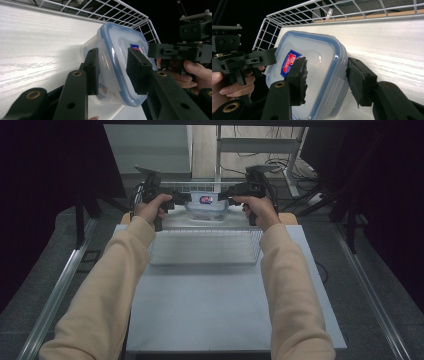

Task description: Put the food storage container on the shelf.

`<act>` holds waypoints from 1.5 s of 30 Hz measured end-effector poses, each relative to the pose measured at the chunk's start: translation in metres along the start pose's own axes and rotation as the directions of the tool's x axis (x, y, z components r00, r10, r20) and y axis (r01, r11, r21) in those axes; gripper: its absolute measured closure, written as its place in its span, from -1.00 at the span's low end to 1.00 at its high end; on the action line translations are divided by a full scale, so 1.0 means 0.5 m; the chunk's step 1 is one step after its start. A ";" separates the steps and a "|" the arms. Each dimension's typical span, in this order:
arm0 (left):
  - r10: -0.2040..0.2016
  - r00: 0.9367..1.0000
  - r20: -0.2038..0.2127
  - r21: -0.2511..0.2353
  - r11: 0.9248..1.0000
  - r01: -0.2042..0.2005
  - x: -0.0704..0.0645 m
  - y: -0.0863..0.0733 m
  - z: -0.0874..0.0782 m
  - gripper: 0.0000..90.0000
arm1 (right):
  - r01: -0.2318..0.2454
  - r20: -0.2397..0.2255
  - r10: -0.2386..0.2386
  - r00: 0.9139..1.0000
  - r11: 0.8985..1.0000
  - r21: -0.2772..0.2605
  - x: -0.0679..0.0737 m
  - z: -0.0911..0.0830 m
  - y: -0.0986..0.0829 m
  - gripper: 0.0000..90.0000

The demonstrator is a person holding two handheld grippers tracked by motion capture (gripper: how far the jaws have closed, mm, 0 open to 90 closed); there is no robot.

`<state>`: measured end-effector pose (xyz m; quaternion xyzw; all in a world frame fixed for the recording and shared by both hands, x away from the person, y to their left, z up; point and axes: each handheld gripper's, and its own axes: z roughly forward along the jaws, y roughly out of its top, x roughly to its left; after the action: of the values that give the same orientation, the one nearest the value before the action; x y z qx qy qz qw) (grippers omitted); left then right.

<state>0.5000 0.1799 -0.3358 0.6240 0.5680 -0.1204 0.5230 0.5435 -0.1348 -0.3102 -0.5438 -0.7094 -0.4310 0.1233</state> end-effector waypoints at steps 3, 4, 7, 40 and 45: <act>0.001 1.000 -0.001 0.000 1.000 -0.001 -0.001 0.000 0.000 0.41 | 0.001 -0.002 -0.001 1.000 1.000 -0.007 -0.001 0.000 -0.001 0.13; 0.001 1.000 -0.002 0.000 1.000 -0.001 -0.001 -0.001 -0.001 0.41 | 0.002 -0.002 -0.002 1.000 1.000 -0.008 -0.001 0.000 -0.002 0.13; 0.005 1.000 -0.009 0.000 1.000 -0.005 -0.003 -0.002 -0.001 0.40 | 0.003 0.001 -0.003 1.000 1.000 -0.013 0.002 0.000 -0.003 0.13; 0.470 0.871 -0.144 -0.038 0.877 -0.480 -0.095 -0.315 -0.126 -0.49 | 0.463 0.091 -0.456 0.885 0.848 -0.259 -0.006 -0.168 -0.330 -0.51; 0.472 0.872 -0.131 0.018 0.881 -0.474 -0.051 -0.413 -0.104 -0.50 | 0.482 0.072 -0.481 0.874 0.834 -0.269 -0.039 -0.171 -0.421 -0.50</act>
<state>0.2961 0.1660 -0.4013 0.7465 0.4324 0.0567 0.5026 0.3409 -0.2195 -0.3720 -0.3601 -0.7556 -0.5431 -0.0673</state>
